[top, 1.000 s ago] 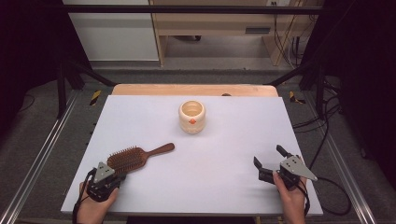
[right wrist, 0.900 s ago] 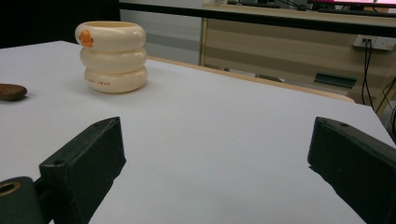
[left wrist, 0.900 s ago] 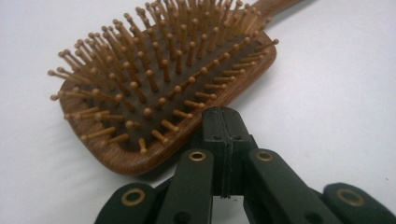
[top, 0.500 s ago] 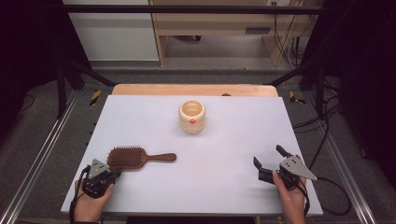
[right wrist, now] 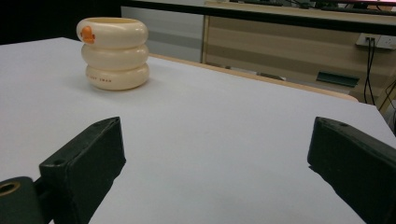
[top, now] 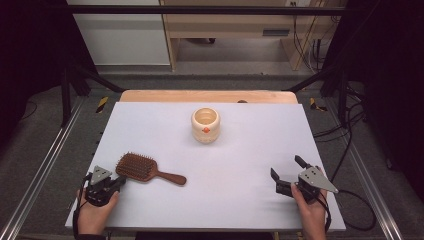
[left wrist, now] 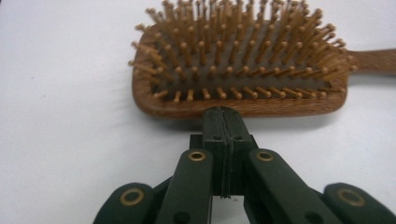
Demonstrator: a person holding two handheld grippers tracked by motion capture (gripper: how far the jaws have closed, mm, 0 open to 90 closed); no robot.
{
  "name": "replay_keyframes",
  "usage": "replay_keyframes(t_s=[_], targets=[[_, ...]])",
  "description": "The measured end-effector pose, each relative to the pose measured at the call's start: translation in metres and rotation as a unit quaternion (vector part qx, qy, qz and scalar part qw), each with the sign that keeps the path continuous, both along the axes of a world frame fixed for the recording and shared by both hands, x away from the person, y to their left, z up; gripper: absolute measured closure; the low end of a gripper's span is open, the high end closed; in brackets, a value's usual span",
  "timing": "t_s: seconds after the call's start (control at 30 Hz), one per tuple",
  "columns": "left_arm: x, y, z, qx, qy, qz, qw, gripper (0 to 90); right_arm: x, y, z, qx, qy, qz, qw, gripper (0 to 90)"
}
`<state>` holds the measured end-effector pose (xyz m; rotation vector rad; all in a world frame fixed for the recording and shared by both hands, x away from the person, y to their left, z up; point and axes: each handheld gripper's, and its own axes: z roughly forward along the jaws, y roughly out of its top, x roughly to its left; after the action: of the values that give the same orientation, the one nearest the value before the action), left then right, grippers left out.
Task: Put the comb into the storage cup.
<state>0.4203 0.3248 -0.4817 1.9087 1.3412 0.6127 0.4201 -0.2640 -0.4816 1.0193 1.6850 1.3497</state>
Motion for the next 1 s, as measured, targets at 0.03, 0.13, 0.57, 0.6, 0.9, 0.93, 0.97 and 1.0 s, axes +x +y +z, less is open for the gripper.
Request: replay_keyframes(t_s=[0.03,0.13,0.57,0.6,0.9,0.93,0.97,1.0], targets=[[0.001,0.000,0.000,-0.001,0.000,0.002,1.0000,90.0,0.000,0.000,0.000,0.000,0.000,0.000,1.0000,4.1],[0.004,0.002,0.001,0.000,0.002,0.003,1.0000,90.0,0.000,0.000,0.000,0.000,0.000,0.000,1.0000,4.1],[0.030,-0.002,0.006,0.015,0.009,-0.002,0.9998,90.0,0.000,-0.001,0.000,0.004,0.000,0.000,1.0000,4.1],[0.033,-0.002,0.007,0.017,0.012,-0.002,0.9998,90.0,0.000,-0.001,0.000,0.005,0.000,0.000,1.0000,4.0],[0.053,0.000,0.004,0.014,0.031,-0.010,0.9994,90.0,0.000,-0.002,0.000,0.006,-0.001,-0.003,1.0000,4.1],[0.054,0.000,0.004,0.010,0.034,-0.010,0.9993,90.0,0.000,-0.002,0.000,0.006,0.000,-0.003,1.0000,4.1],[0.056,0.001,0.004,0.008,0.036,-0.011,0.9993,90.0,0.000,-0.002,0.000,0.006,0.000,-0.003,1.0000,4.1],[0.057,0.001,0.004,0.007,0.037,-0.011,0.9992,90.0,0.000,-0.002,0.000,0.006,0.000,-0.003,1.0000,4.1]])
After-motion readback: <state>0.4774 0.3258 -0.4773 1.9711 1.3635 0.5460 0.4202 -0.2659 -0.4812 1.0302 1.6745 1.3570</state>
